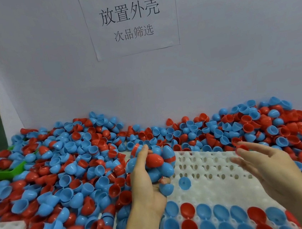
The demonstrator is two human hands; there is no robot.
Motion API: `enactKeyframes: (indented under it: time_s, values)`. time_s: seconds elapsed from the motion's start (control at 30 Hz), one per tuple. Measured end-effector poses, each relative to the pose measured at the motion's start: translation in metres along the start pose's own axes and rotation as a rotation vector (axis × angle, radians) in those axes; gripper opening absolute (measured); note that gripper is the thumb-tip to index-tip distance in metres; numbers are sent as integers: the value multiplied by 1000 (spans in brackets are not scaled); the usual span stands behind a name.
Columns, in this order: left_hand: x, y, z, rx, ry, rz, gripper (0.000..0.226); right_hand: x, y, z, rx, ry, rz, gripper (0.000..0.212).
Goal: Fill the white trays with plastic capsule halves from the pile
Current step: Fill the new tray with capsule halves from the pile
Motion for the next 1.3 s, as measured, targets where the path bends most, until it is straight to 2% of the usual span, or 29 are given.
enactKeyframes:
  time_s: [0.17, 0.3, 0.47, 0.6, 0.73, 0.87, 0.93, 1.0, 1.07, 1.17, 1.23, 1.3]
  values:
    - [0, -2, 0, -2, -9, 12, 29, 8, -21, -1, 146, 14, 121, 24]
    - [-1, -2, 1, 4, 2, 9, 30, 11, -29, -8, 258, -33, 220, 36]
    - [1, -3, 0, -7, 0, 15, 31, 14, -33, -8, 175, -39, 355, 32]
    - [2, -5, 0, -5, 1, 23, 30, 21, -44, -4, 100, -13, 478, 37]
    - [2, -2, 0, -11, -1, -11, 34, 30, -53, 2, -51, -13, 542, 37]
    - [1, -1, 1, -16, 1, -12, 35, 31, -56, 8, -144, 77, 464, 63]
    - [1, -1, 1, -23, -1, -17, 34, 32, -58, 9, -169, 95, 482, 84]
    - [1, -1, 2, -19, 8, -14, 32, 33, -61, 7, -144, 86, 511, 91]
    - [1, -1, 3, -17, 18, -13, 32, 32, -60, 4, -74, 74, 507, 82]
    - [2, 0, 2, -25, 12, -20, 32, 29, -56, 0, 93, 107, 429, 57]
    - [2, -1, 1, -19, 12, -20, 33, 26, -54, 0, 278, 183, 349, 40]
    - [2, -2, 1, -12, 13, -14, 37, 29, -58, 0, 491, 290, 304, 33]
Point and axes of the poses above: each hand's wrist, its own x-axis away from the middle knuckle, its own y-axis out of the back of the hand, z = x × y, the point moved 8 cm from there along -x, towards the middle knuckle, and after that the axes turned 2 degrees about -z, right-handed, at the moved point
